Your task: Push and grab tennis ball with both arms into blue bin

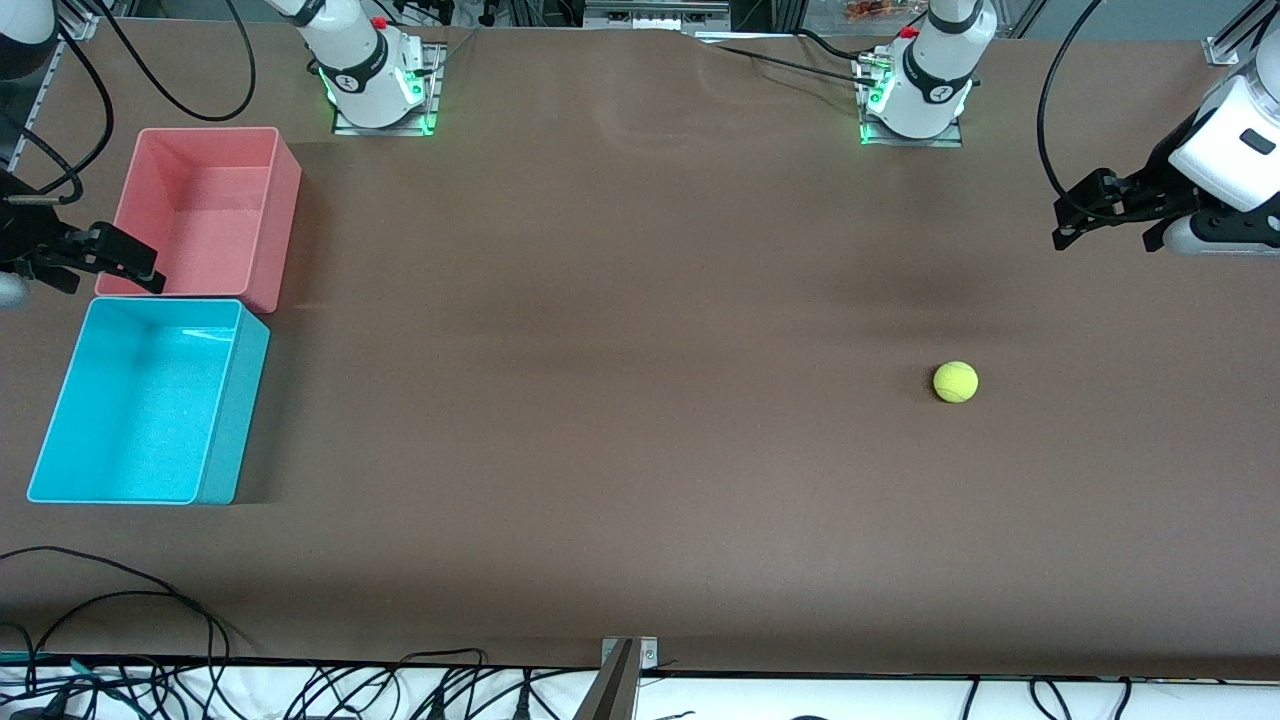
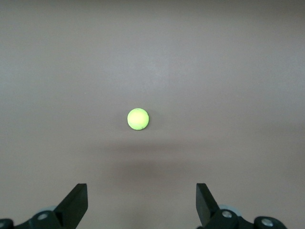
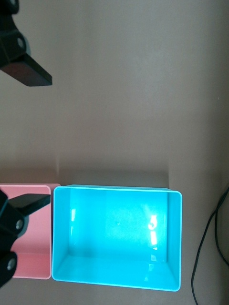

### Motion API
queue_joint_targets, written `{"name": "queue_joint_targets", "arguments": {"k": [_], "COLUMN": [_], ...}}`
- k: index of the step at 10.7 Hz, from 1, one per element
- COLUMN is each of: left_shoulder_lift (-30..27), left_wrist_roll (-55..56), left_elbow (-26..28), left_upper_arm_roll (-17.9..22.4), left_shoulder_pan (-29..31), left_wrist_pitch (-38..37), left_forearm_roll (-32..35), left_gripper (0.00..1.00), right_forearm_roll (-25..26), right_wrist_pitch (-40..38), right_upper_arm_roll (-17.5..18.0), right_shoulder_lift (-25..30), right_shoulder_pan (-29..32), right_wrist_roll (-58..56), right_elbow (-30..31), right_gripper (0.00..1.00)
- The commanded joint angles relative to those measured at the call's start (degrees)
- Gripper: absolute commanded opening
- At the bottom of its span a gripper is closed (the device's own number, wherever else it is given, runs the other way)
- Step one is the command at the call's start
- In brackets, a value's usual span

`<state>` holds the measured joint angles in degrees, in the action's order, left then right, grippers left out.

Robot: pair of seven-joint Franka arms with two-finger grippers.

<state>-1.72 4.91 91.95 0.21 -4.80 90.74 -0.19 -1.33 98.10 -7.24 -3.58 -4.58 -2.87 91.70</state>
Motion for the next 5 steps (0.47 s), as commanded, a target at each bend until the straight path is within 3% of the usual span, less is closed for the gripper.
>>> {"name": "queue_joint_targets", "arguments": {"k": [1,5], "left_shoulder_lift": [0.05,0.05], "left_wrist_roll": [-0.87,-0.87], "left_elbow": [-0.89,-0.89], "left_upper_arm_roll": [-0.03,0.05], "left_shoulder_pan": [-0.21,-0.12], "left_wrist_pitch": [-1.18,-1.71], "left_forearm_roll": [1.42,1.42], "left_gripper": [1.00,1.00], "right_forearm_roll": [0.36,0.28], "right_wrist_pitch": [-1.07,-0.98], "right_upper_arm_roll": [0.04,0.04], "right_shoulder_lift": [-0.64,-1.17], "right_shoulder_pan": [0.36,0.36], "right_wrist_roll": [-0.65,-0.82], "right_elbow": [-1.78,-2.14], "right_gripper": [1.00,1.00]}}
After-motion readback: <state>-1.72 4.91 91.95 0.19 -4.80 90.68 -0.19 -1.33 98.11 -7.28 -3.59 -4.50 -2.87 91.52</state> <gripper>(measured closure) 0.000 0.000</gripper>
